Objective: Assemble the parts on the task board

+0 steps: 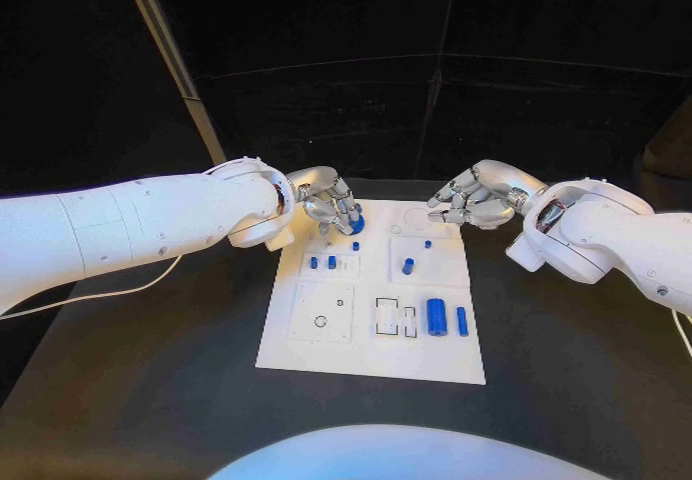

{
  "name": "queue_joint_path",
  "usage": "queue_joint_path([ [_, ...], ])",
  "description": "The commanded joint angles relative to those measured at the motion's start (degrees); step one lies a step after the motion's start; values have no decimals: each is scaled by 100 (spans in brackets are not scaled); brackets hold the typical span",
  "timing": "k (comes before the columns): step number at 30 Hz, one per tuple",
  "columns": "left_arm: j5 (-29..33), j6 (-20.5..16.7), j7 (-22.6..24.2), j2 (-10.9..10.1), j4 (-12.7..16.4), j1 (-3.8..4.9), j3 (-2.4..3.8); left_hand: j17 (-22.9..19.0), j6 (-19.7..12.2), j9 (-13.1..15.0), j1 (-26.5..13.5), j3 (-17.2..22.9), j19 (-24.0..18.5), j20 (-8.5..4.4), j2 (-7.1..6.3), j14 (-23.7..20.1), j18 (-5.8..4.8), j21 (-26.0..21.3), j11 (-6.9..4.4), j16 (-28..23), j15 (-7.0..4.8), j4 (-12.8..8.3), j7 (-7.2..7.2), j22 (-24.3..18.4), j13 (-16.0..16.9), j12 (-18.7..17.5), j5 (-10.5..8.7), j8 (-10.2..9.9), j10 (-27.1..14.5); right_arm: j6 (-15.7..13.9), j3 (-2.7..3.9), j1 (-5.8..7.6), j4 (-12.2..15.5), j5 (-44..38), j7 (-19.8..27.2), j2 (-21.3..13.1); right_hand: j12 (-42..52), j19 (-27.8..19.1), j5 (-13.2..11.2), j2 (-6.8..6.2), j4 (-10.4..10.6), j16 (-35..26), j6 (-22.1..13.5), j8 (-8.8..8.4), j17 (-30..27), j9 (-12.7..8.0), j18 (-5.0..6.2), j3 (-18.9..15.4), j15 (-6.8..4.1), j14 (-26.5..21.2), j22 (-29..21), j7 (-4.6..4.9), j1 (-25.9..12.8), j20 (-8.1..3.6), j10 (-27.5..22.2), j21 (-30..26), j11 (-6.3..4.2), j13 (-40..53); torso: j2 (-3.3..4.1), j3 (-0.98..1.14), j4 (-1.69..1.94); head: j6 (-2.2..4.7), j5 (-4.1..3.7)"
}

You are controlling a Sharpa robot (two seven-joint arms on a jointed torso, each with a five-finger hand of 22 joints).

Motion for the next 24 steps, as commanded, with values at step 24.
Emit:
queue_joint_path([
  [24, -2359, 99, 169, 633, -673, -286, -3, 2422, 684, -754, -219, -48, 1273, -39, -216, 1635, -110, 1423, -23, 2262, -47, 44, -81, 952, -1238, -822, -290, -607, 352, -59, 3, 8, 20, 23, 89, 22, -35, -53, 27, -18, 38, -33, -40, 34, -2, -9, 107, 12, -23, 65, -13, 3, 60, -5, -45, -37, 2, -6, 11, 4, -2, 85, -84],
])
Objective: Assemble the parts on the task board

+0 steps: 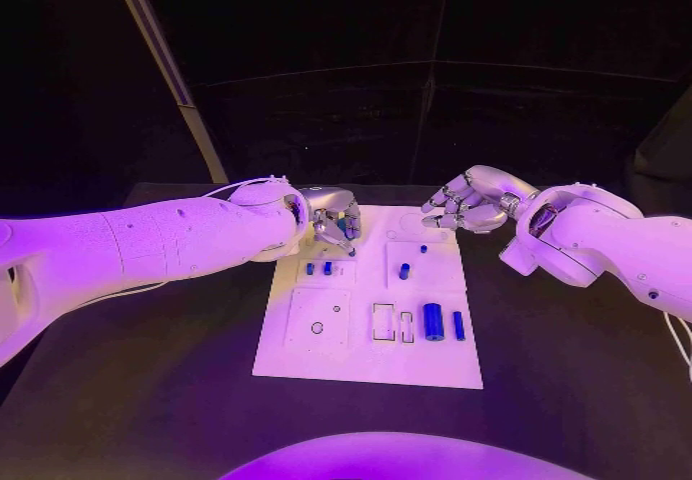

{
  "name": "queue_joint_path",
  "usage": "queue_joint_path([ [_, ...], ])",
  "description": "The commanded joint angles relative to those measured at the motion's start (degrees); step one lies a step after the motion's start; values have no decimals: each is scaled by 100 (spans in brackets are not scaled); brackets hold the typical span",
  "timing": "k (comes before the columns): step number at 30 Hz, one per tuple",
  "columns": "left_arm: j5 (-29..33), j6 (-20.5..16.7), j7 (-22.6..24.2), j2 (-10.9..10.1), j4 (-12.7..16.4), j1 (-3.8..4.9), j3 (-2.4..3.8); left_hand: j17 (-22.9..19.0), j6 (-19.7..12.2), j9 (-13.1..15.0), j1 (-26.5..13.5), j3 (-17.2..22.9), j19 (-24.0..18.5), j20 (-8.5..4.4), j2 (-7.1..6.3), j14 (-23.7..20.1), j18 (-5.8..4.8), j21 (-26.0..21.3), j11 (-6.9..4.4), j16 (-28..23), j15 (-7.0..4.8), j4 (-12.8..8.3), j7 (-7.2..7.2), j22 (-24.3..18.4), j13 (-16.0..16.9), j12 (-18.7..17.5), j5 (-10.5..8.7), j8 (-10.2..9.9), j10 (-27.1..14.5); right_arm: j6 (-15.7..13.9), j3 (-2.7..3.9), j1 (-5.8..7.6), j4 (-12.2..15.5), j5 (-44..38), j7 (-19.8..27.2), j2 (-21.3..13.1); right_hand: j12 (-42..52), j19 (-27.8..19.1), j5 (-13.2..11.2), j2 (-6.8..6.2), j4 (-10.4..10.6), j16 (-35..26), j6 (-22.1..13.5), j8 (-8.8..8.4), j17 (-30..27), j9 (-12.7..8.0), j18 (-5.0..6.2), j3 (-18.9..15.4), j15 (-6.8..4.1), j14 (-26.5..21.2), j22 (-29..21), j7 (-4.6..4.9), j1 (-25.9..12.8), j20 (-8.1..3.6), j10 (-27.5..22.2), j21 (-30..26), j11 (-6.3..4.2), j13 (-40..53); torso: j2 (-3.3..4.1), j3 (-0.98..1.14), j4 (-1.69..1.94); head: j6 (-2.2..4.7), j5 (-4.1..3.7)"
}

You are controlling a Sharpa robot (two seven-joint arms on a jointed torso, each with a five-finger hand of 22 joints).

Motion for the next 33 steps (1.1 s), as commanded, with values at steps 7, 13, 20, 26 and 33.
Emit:
queue_joint_path([
  [7, -345, 413, -201, 86, -62, -10, 5, -4, 179, -74, -21, -96, 143, -22, 15, 62, -145, 276, -36, 63, -19, 59, -28, 233, -111, -60, -584, -76, 208, -37, 3, 10, 5, 21, 65, 15, -24, -49, 32, -12, 36, -27, -41, 36, 9, -9, 106, 19, -24, 68, 0, 3, 71, -6, -42, -36, 2, 2, -1, 0, 7, -27, -19],
  [13, -353, 381, -219, 153, -140, -28, 6, 12, 187, -95, -2, -96, 182, -28, 47, 74, -163, 367, -42, 81, -26, 67, -33, 309, -137, -80, -590, -104, 239, -37, 3, 10, 6, 21, 66, 20, -23, -46, 39, -5, 36, -27, -40, 39, 11, -9, 105, 25, -24, 69, 4, 4, 79, -6, -42, -34, 1, 0, -1, -1, 6, -22, -22],
  [20, -356, 335, -241, 230, -240, -50, 7, 27, 205, -154, 66, -34, 245, -38, 144, 103, -186, 499, -49, 114, -37, 66, -35, 421, -215, -163, -589, -200, 325, -34, 3, 10, 3, 21, 68, 29, -23, -46, 41, -5, 36, -27, -40, 39, 11, -9, 105, 26, -24, 69, 3, 4, 80, -6, -43, -35, 1, -1, 0, 0, 4, -20, -25],
  [26, -356, 417, -256, 280, -285, -62, 7, 15, 293, -186, 107, 46, 289, -48, 207, 117, -205, 599, -63, 126, -50, 54, -45, 509, -265, -240, -588, -246, 429, -29, 3, 10, 1, 21, 70, 35, -23, -46, 45, -3, 36, -27, -40, 40, 12, -9, 106, 28, -24, 70, 2, 4, 83, -6, -43, -36, 1, -2, 1, 1, 5, -34, -32],
  [33, -357, 542, -265, 329, -324, -87, 7, -104, 379, -208, 108, 108, 339, -57, 225, 111, -227, 719, -78, 86, -60, 45, -58, 614, -282, -319, -590, -284, 531, -22, 3, 10, 1, 21, 71, 38, -19, -44, 53, -1, 37, -24, -40, 41, 17, -9, 105, 30, -24, 71, 5, 4, 86, -6, -42, -35, 1, 1, -2, 2, 7, -48, -33],
])
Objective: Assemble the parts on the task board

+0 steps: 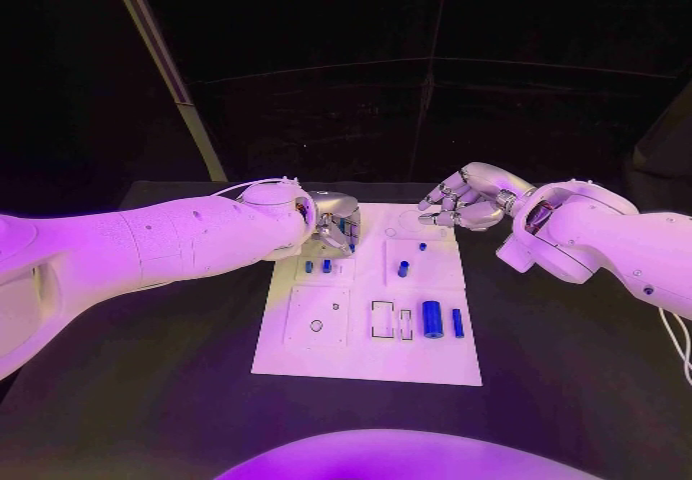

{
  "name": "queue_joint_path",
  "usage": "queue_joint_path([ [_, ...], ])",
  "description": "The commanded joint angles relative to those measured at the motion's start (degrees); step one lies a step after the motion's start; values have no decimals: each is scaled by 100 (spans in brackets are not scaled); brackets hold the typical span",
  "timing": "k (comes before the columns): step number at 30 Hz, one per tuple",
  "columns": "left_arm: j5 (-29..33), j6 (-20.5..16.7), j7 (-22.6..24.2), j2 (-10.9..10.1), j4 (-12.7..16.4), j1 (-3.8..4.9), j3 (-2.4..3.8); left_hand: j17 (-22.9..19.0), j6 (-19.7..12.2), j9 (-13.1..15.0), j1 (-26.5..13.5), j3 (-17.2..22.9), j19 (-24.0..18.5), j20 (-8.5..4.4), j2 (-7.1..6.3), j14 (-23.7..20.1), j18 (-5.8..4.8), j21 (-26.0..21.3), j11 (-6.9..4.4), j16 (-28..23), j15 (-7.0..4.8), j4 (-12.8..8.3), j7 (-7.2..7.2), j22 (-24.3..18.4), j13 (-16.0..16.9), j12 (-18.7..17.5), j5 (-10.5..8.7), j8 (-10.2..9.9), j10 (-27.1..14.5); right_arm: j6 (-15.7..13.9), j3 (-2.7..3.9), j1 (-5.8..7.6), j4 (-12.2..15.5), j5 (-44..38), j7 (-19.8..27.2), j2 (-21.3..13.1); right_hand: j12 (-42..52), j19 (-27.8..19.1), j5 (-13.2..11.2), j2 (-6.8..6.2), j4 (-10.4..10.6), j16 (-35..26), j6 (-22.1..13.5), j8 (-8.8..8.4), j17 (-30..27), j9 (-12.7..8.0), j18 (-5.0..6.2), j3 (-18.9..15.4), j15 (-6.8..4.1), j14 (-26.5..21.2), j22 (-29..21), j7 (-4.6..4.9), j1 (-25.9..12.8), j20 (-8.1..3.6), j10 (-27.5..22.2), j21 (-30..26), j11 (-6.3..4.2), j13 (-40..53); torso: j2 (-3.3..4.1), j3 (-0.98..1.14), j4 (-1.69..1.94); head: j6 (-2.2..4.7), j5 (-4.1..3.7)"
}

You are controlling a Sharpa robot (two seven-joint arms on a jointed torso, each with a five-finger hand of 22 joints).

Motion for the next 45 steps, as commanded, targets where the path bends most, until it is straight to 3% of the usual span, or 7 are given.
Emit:
queue_joint_path([
  [1, -38, 164, -39, 17, -12, -4, 4, -28, 40, -8, -8, 43, 48, 12, 62, 72, -48, 30, -1, -9, -20, -2, -3, 11, -10, -31, -31, -36, 56, -22, 3, 10, 8, 20, 57, 5, -19, -44, 27, 0, 21, -24, -40, 12, 5, -9, 105, 14, -25, 71, 3, 4, 42, -6, -42, -35, 1, -1, -2, 1, 1, -11, 2],
  [11, -39, 280, -113, 41, -44, -25, 4, -66, 73, -20, -19, 74, 60, 7, 74, 75, -54, 58, -6, -18, -27, 2, -7, 39, -13, -85, -34, -66, 102, -20, 3, 10, 7, 20, 60, 9, -14, -43, 40, 2, 22, -24, -39, 14, 6, -8, 105, 18, -25, 72, 3, 4, 46, -6, -40, -36, 1, 2, -1, 1, 5, -9, -5],
  [17, -38, 307, -136, 53, -62, -34, 4, -70, 159, -32, 116, 329, 92, -15, 340, 88, -72, 162, -29, -1, -49, 1, 10, 136, -11, -185, -59, -125, 254, -25, 3, 10, 8, 20, 63, 10, -14, -43, 40, 2, 22, -24, -39, 14, 6, -8, 105, 18, -25, 72, 3, 4, 46, -6, -40, -36, 1, 2, 1, -1, 1, -3, -9],
  [22, -37, 141, -43, 49, -57, -38, 5, -59, 232, -27, 192, 505, 128, -32, 433, 97, -94, 272, -34, 17, -55, -37, 29, 232, -7, -253, -64, -148, 364, -30, 3, 10, 10, 20, 65, 8, -14, -43, 40, 2, 22, -24, -39, 14, 6, -8, 105, 18, -25, 72, 3, 4, 46, -6, -40, -36, 1, 2, -6, 0, 6, -2, -18],
  [28, 25, -129, 92, -49, 55, -41, 9, -73, 265, -30, 172, 591, 157, -35, 390, 105, -110, 347, -29, 23, -57, -66, 34, 297, -10, -337, -64, -188, 423, -34, 3, 10, 10, 20, 72, 6, -14, -43, 40, 2, 22, -24, -39, 14, 6, -8, 105, 18, -25, 72, 3, 4, 46, -6, -40, -36, 1, 2, -9, -2, 10, 14, -30],
  [36, 215, -330, 150, -372, 419, -7, 42, -97, 256, -38, 115, 649, 155, -29, 314, 105, -110, 350, -11, 22, -44, -79, 50, 308, -13, -443, -63, -253, 431, -40, 3, 9, 7, 20, 78, 0, -17, -41, 54, 2, 25, -28, -40, 16, 4, -8, 104, 20, -25, 72, 5, 5, 48, -7, -43, -36, 2, -5, -12, 3, 15, 44, -18],
  [45, 327, -497, 137, -669, 718, 37, 152, -109, 271, -37, 86, 671, 155, -25, 281, 104, -111, 356, -7, 21, -39, -79, 56, 316, -10, -480, -63, -273, 456, -41, 3, 9, -5, 20, 84, 0, -17, -41, 54, 2, 25, -28, -40, 16, 4, -8, 104, 20, -25, 72, 5, 5, 48, -7, -43, -36, 2, -5, -6, 1, 12, 76, 10],
])
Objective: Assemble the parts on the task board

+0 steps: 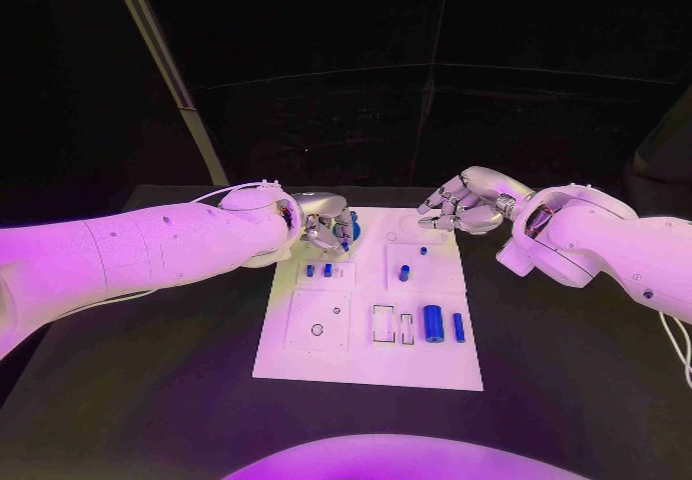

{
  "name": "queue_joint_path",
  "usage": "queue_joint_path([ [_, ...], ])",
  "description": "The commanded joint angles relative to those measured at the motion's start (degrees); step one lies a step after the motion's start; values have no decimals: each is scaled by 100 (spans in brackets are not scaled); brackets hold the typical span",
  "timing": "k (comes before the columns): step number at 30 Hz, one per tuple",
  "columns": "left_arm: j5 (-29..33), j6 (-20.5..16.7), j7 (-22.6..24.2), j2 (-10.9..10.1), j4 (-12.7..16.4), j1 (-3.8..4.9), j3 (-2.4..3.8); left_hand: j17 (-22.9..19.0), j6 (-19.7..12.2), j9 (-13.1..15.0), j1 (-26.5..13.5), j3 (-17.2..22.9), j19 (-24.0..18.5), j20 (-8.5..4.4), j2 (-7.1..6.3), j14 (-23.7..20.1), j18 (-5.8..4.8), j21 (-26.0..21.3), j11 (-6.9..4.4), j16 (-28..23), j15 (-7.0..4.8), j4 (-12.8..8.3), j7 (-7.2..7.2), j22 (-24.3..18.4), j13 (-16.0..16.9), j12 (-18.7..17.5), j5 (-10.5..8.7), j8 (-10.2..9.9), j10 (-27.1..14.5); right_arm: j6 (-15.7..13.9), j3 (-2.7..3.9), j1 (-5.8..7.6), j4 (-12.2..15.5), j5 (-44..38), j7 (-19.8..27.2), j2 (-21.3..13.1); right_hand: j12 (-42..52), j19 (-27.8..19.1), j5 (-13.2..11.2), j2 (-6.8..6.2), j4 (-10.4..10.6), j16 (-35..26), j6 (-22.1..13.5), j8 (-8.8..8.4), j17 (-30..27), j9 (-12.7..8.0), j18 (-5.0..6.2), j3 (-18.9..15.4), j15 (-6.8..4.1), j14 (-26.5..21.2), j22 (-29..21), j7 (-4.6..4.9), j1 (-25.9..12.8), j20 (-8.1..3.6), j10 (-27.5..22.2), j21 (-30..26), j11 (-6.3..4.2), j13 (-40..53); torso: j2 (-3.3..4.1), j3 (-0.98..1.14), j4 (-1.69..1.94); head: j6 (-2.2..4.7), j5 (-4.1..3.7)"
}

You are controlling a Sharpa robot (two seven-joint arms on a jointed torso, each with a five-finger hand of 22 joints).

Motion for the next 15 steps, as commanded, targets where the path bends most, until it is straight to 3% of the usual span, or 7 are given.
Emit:
queue_joint_path([
  [1, 150, -211, 63, -64, 79, 13, 29, -4, 29, -4, -37, 46, 32, 16, -43, 83, -111, 18, 13, 21, -18, 6, 32, 9, 3, -42, -14, -27, 47, -40, 3, 9, 0, 19, 64, 2, -17, -41, 35, 2, 25, -28, -40, 17, 6, -8, 104, 20, -25, 72, 4, 5, 48, -7, -43, -36, 2, -6, 7, -3, -9, 12, 9],
  [6, 186, -164, 14, -210, 162, 15, 67, -7, 35, -4, -46, 54, 32, 17, -55, 83, -111, 20, 14, 22, -17, 6, 34, 12, 3, -55, -14, -33, 56, -35, 2, 9, -7, 19, 65, 4, -17, -41, 35, 2, 25, -28, -40, 17, 6, -8, 104, 20, -25, 72, 4, 5, 48, -7, -43, -36, 2, -6, 7, -4, -11, 18, 13],
  [15, 193, 319, -138, -398, 201, 18, 77, -41, 64, -2, -139, 48, 23, 24, -147, 78, -109, 11, 15, 14, -13, 30, 26, 15, 6, -123, -15, -71, 101, -31, 2, 9, -15, 19, 61, 4, -17, -41, 35, 2, 25, -28, -40, 17, 6, -8, 104, 20, -25, 72, 4, 5, 48, -7, -43, -36, 2, -6, 8, 1, -5, 9, 18],
])
